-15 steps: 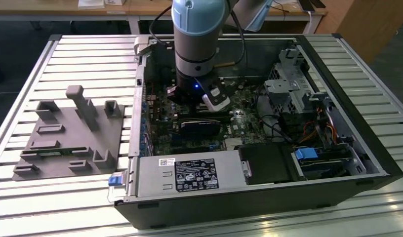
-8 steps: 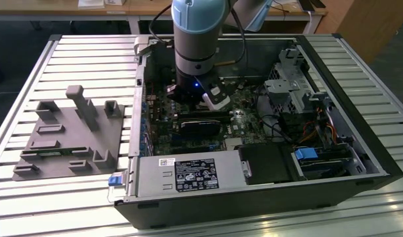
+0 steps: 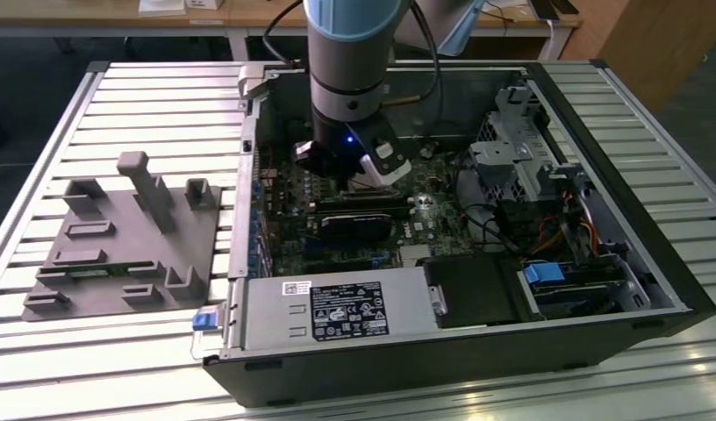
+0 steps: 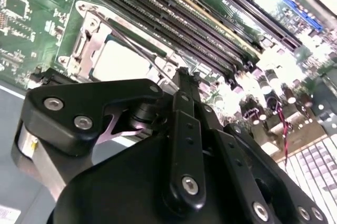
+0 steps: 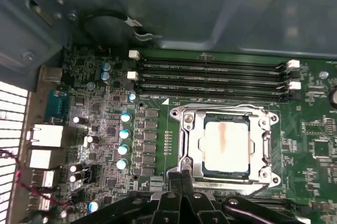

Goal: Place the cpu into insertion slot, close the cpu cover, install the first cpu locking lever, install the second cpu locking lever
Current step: 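Install the second cpu locking lever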

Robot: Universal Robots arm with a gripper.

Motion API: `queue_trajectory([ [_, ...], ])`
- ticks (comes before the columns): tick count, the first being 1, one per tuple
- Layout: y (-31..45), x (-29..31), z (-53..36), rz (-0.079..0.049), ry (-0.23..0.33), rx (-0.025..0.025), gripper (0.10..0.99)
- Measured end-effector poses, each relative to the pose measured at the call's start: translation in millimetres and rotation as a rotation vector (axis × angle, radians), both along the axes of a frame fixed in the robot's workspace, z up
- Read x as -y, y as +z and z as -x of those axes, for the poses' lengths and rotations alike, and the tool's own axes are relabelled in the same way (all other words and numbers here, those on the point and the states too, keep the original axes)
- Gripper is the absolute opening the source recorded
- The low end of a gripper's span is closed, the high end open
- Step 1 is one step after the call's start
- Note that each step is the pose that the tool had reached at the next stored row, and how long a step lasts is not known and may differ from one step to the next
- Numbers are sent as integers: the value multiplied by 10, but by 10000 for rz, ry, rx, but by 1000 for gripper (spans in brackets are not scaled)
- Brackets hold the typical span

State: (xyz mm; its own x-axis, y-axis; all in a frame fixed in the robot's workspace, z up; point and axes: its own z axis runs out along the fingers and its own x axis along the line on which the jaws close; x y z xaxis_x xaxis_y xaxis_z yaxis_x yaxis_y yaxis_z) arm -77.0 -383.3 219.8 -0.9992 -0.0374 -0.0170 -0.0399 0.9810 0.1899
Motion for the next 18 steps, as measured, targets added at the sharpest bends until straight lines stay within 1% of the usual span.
queue_trajectory([
  [6, 139, 0, 0, -1, 0, 1, 106],
  [8, 173, -1, 0, 0, 1, 0, 106],
  [13, 195, -9, -20, -2, 1, 1, 106],
  [18, 195, -37, -94, -3, 0, 1, 106],
])
